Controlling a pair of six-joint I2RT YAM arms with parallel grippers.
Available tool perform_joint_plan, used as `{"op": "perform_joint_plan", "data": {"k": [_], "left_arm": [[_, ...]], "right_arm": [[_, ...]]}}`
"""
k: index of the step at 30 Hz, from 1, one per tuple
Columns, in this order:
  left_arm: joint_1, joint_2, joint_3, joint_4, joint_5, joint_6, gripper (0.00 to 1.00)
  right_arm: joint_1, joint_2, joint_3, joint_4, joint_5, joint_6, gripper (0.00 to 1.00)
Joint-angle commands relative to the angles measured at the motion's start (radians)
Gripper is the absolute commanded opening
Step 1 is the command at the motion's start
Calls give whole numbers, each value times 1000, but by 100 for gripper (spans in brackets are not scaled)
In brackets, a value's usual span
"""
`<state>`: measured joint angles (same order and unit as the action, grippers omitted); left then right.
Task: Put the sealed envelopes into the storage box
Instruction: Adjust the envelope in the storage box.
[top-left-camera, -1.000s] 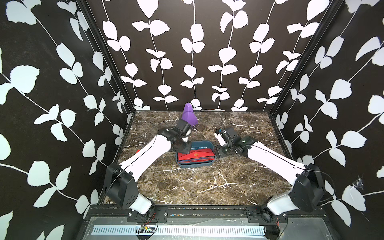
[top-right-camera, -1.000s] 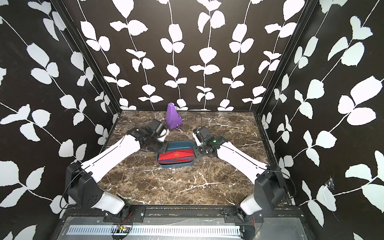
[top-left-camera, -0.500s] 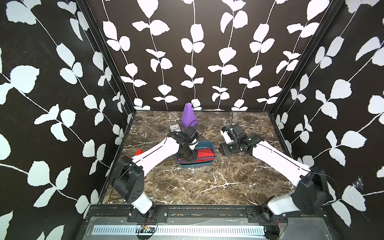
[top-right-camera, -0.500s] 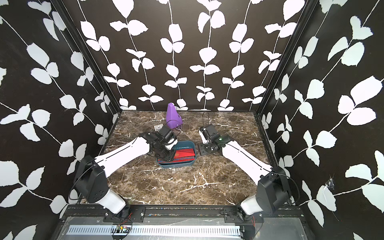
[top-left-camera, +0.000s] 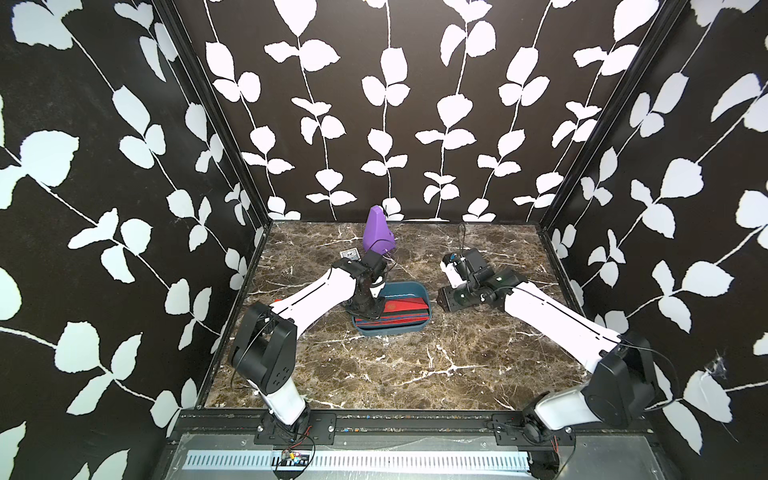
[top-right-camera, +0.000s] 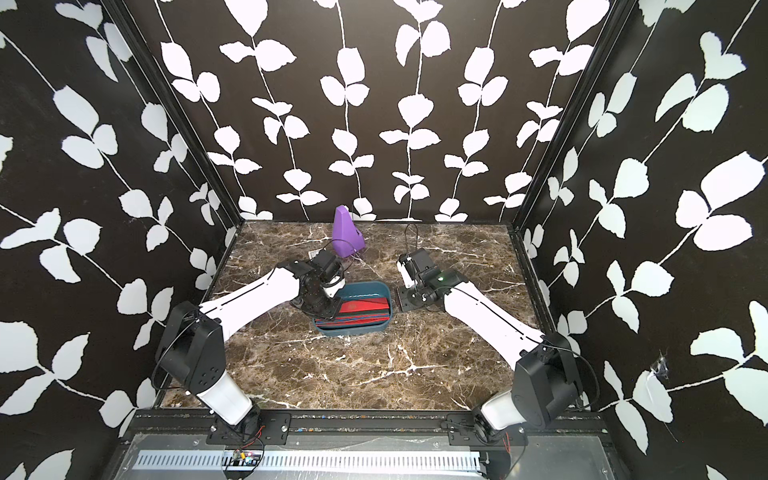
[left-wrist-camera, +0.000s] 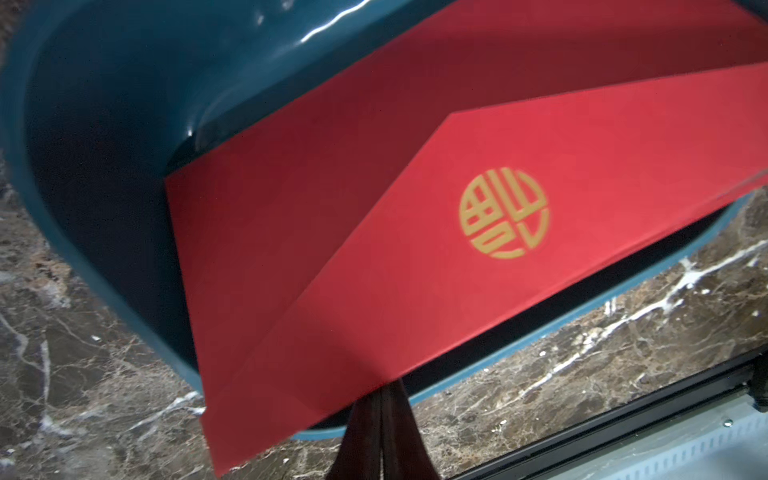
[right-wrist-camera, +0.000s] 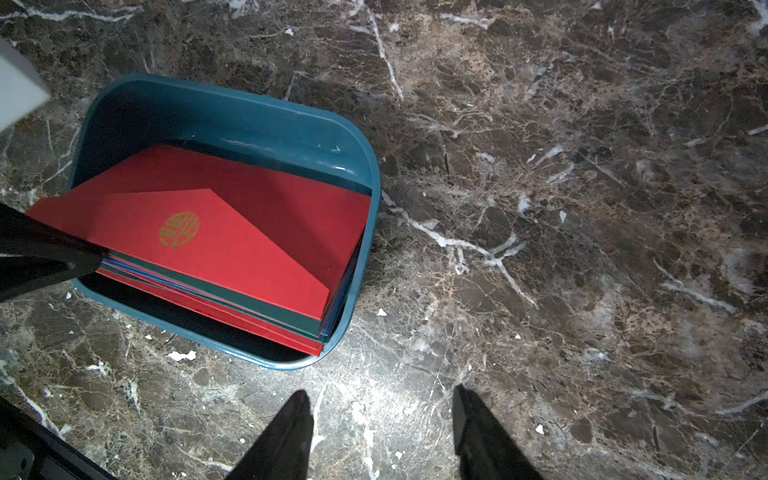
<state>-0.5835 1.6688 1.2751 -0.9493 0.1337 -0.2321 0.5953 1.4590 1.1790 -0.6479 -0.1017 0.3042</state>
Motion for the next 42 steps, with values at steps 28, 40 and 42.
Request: {"op": "perform_joint_plan", "data": {"k": [28, 40, 42], "left_arm": [[20, -224, -30, 201, -176, -96, 34], [172, -386, -297, 684, -556, 60, 99], [191, -396, -308, 723, -489, 124, 99]], "right_arm": [[-14, -41, -16, 28, 90, -2, 99], [-423, -268, -286, 287, 304, -21, 99], [-461, -275, -302, 299, 246, -9, 99]]}}
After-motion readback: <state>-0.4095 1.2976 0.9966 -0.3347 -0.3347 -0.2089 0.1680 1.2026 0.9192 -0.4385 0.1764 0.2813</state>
